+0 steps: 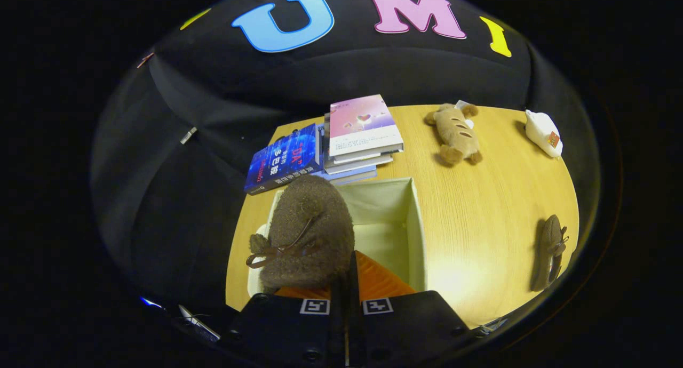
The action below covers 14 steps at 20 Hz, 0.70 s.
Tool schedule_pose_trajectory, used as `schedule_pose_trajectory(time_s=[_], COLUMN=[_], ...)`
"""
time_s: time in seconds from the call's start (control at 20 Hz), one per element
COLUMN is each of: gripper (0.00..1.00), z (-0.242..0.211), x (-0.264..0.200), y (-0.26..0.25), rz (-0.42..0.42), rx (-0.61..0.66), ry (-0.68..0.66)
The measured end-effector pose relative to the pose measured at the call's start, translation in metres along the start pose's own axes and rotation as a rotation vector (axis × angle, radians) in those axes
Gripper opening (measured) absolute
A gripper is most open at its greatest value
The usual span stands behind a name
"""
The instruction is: Open the storage box then place both shoes into the box .Put the left shoe in first, then the right shoe, with the right side of both shoes facing outward in a uniform manner.
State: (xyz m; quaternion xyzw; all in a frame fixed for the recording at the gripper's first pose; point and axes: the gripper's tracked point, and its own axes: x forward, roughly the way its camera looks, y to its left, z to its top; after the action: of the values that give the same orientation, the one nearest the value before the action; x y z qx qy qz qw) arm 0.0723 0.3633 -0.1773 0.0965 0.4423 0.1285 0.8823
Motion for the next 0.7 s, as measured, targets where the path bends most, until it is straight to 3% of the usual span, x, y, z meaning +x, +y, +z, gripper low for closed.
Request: schedule_pose_trajectory(time_s=[0.25, 0.45, 0.65, 0.7], gripper=[0.11, 0.28, 0.93, 0.98], z=[-0.033, -0.061, -0.051, -0.044], x=[0.043, 0.046, 0.032, 0.027], y=[0.013, 0.024, 0.038, 0.038], rz=[-0.038, -0.021, 0.045, 0.057], rx=[0.062, 0.069, -0.009, -0.021], ry=[0.104, 0.188, 0.142, 0.122])
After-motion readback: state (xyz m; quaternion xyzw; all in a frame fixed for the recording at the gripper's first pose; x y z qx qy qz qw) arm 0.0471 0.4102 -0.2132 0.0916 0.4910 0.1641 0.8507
